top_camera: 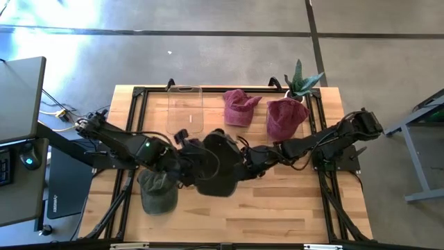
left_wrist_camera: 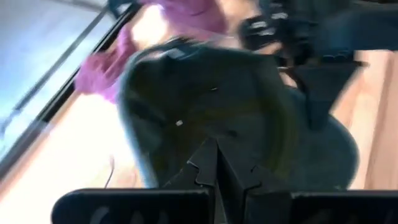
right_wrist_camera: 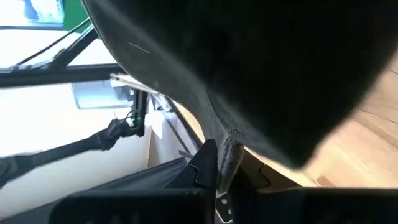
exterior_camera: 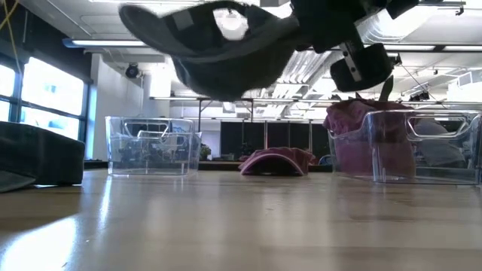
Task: Pick & Place hat
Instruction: Put the right green cap into the left transparent bin
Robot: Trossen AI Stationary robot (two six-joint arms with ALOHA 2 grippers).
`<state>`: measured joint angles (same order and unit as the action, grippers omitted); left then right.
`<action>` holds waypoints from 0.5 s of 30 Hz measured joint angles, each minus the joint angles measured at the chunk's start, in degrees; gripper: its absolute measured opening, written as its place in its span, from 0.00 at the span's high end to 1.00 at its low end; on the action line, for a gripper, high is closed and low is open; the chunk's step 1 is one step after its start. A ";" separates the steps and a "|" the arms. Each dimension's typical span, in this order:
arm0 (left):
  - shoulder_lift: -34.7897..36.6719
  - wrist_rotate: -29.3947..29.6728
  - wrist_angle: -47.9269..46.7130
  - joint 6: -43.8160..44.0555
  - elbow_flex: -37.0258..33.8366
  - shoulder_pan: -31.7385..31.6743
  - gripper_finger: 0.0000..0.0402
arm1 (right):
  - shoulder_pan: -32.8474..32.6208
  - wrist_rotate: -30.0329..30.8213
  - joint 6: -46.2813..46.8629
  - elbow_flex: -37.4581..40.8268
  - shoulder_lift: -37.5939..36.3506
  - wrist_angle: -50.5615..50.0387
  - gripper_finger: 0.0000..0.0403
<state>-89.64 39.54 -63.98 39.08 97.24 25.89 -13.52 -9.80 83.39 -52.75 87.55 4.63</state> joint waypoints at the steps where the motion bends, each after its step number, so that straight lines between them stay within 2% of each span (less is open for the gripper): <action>1: 0.11 0.27 -1.34 2.49 0.93 0.00 1.00 | -0.17 0.06 -1.59 -0.02 0.00 0.14 0.98; 6: 5.01 1.74 -11.22 8.88 5.55 1.02 1.00 | -0.52 -0.23 -9.62 0.17 0.04 1.36 0.97; 9: 8.38 4.21 -16.11 12.37 6.69 2.37 1.00 | -0.30 -0.50 -11.59 0.21 0.11 9.27 0.98; 11: 10.57 6.25 -16.24 14.32 6.85 3.17 1.00 | -0.16 -0.38 -13.07 0.15 0.08 14.63 0.98; 15: 14.93 7.98 -15.49 14.99 6.89 3.76 1.00 | 0.59 0.04 -13.09 0.18 0.11 15.75 0.98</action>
<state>-74.71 47.52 -79.47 54.08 104.14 29.65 -12.93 -9.76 70.30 -52.58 87.66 20.38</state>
